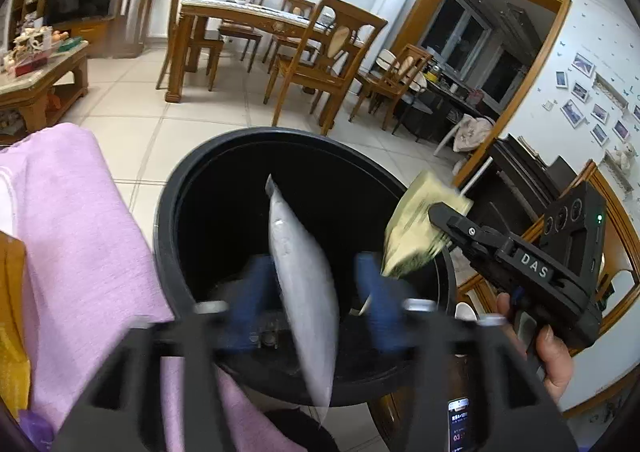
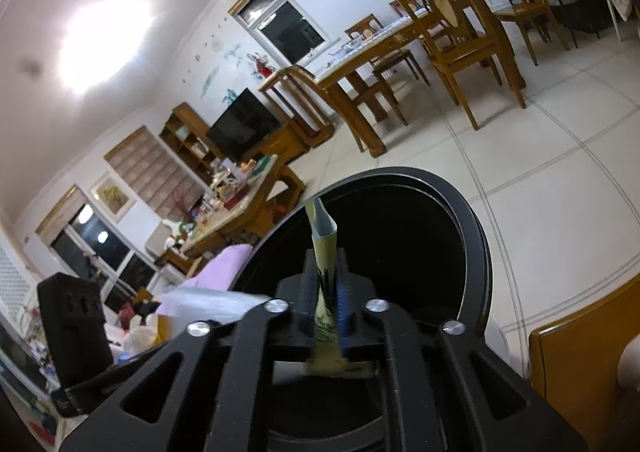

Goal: Collect trash
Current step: 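Move both tools over the black bin and open both grippers to drop items, then grasp the blue cloth with the left gripper while the right gripper grasps tissues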

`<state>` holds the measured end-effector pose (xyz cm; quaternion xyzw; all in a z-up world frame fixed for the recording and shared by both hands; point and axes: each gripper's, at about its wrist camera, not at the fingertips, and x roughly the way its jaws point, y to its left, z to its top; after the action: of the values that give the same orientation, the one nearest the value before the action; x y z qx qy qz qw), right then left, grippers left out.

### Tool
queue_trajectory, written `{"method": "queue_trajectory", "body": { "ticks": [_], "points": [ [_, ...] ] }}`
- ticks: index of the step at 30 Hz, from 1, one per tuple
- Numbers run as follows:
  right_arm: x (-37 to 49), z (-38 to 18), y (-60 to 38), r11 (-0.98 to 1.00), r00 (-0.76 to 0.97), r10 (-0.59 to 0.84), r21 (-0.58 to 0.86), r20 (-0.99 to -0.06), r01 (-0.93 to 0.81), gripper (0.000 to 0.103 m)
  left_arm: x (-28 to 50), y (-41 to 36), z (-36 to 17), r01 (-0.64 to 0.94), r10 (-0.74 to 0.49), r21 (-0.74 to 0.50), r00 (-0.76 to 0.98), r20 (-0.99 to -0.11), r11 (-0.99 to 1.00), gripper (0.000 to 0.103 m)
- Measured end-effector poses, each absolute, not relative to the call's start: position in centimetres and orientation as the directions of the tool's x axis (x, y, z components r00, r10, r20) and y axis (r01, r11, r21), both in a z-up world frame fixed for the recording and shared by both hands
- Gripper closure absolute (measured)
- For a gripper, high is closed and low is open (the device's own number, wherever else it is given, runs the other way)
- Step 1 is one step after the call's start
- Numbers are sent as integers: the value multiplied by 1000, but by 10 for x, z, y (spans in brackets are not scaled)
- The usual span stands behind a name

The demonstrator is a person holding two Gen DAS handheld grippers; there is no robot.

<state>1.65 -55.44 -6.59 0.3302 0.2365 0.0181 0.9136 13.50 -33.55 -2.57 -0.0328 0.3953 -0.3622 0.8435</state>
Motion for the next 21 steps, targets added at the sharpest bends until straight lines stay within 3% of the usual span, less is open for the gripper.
{"method": "queue_trajectory", "body": {
  "ticks": [1, 3, 11, 15, 21],
  "points": [
    [16, -65, -552, 782, 886, 190, 611, -423, 124, 60, 132, -332, -22, 581, -634, -335, 446, -632, 742, 23],
    [15, -63, -548, 778, 887, 189, 615, -421, 127, 46, 125, -326, -16, 586, -632, -319, 466, -619, 745, 23],
    [19, -42, -515, 806, 883, 192, 582, -428, 107, 46, 107, -295, 9, 574, -645, -341, 484, -592, 744, 20],
    [25, -31, -479, 833, 869, 233, 551, -436, 53, 41, 96, -258, 25, 551, -632, -337, 532, -564, 764, 16],
    [41, -9, -409, 866, 838, 310, 498, -449, -54, 41, 82, -179, 38, 466, -561, -317, 625, -543, 826, 16]
  ]
}}
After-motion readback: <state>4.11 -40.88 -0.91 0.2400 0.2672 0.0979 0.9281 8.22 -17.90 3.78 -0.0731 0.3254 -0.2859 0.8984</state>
